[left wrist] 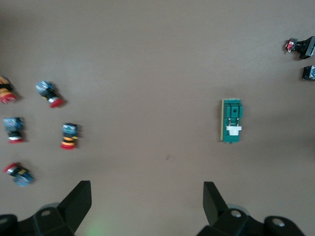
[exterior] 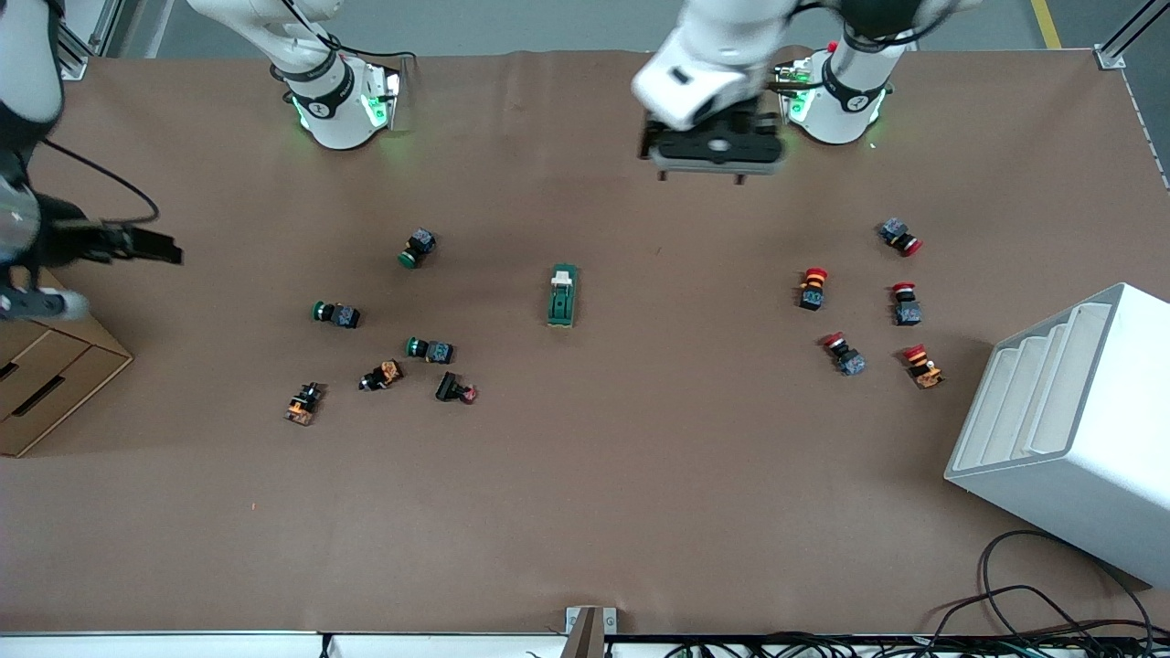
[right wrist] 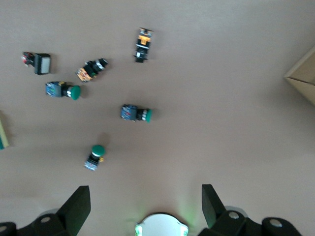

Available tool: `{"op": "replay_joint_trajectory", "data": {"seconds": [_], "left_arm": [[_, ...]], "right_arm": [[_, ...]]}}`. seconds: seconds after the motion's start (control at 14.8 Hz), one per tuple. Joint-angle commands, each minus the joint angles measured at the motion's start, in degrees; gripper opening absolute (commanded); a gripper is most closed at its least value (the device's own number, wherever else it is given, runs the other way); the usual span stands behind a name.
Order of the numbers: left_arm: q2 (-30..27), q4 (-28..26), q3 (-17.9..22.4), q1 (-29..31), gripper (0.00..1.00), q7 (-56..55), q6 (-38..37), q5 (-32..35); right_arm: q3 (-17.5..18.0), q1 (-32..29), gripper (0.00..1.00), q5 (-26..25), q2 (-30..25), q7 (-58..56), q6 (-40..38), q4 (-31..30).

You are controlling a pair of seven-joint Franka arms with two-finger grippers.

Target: Close load switch with both arms

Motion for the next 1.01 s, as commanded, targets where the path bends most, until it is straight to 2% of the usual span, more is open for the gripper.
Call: {"op": "replay_joint_trajectory", "data": {"seconds": [0.0,0.13,0.2,0.27,0.54,0.81,0.94], "left_arm": [[5.77,-1.31,-0.39,-8.61,1.0,-12.13,2.45,6.4],[10.17,-2.89,-0.39,-13.98,1.0,-22.67,5.16,11.94],[11.84,-3.94,-0.39,-16.01,1.0,-27.86,7.01,14.31],[14.73,-5.0,-0.39,-18.9,1.0,-33.74,9.55,17.47],[24.58,-6.24,-0.39,-26.21,1.0,-51.6,13.17,31.53],[31.54,-8.87,-0.39,-30.87,0.99,-66.99,16.86,46.9],[33.47,-10.27,-0.31,-32.54,0.99,-73.67,17.57,55.34]], "right_arm": [[1.13,0.73,1.0,4.34,-1.13,8.57,4.45,-4.7],[1.22,4.58,1.0,5.57,-0.78,14.83,8.84,-9.0],[1.22,5.91,1.0,8.1,-0.78,18.95,11.48,-11.46],[1.75,7.75,1.0,11.87,-0.86,24.38,15.16,-14.7],[2.63,17.76,1.0,17.07,-0.69,38.65,32.81,-24.64],[2.63,25.33,1.0,28.49,2.38,40.34,46.01,-30.28],[2.63,28.84,1.0,31.06,4.48,40.34,52.52,-32.13]]}}
